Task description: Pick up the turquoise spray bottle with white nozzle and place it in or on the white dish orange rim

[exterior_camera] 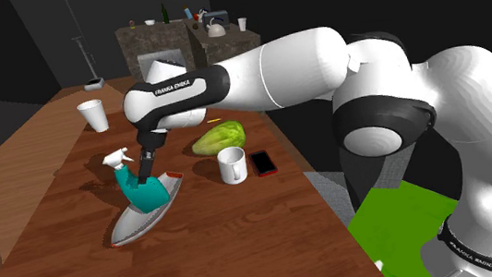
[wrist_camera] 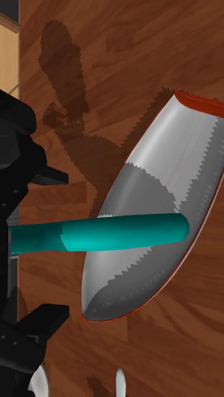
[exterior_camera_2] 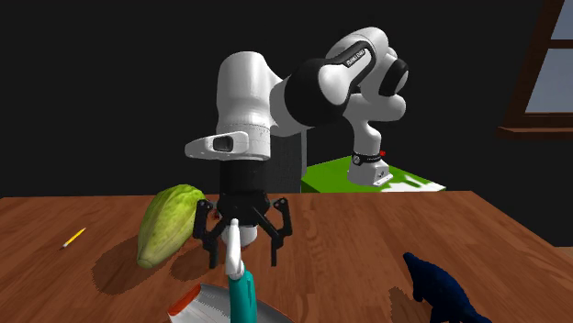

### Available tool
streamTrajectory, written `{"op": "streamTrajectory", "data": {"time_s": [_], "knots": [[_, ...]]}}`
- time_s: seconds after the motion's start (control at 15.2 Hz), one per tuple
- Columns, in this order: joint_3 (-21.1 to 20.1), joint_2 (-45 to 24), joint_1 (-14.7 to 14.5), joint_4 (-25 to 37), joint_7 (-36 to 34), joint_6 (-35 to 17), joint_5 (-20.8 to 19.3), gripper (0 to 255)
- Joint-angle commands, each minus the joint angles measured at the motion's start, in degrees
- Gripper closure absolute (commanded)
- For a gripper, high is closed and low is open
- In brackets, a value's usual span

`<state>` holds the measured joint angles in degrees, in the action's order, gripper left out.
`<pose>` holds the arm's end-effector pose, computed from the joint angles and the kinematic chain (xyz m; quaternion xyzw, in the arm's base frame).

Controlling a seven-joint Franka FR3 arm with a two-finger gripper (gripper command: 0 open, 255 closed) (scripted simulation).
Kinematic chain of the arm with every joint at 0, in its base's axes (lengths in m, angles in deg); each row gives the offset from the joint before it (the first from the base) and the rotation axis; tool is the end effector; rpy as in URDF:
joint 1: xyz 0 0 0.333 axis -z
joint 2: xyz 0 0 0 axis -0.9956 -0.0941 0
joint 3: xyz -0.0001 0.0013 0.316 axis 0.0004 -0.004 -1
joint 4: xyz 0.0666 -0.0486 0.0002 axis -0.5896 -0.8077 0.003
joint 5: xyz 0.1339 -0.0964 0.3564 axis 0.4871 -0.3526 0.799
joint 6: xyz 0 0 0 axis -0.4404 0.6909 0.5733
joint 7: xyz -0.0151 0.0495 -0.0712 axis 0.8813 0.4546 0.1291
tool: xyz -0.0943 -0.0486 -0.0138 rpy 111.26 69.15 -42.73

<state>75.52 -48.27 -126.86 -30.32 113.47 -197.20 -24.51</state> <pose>0.7099 0.3395 0.3540 -0.8361 -0.4859 -0.2178 0.1318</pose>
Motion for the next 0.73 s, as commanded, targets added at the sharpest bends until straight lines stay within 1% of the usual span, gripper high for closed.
{"op": "streamTrajectory", "data": {"time_s": [0.0,0.13,0.66], "knots": [[0.7,2.8,-0.5,-2.3,0.3,0.8,-0.6,0],[1.6,5.9,-1.0,-4.6,0.4,1.8,-1.4,0],[1.6,5.9,-1.0,-4.6,0.4,1.7,-1.4,0]]}}
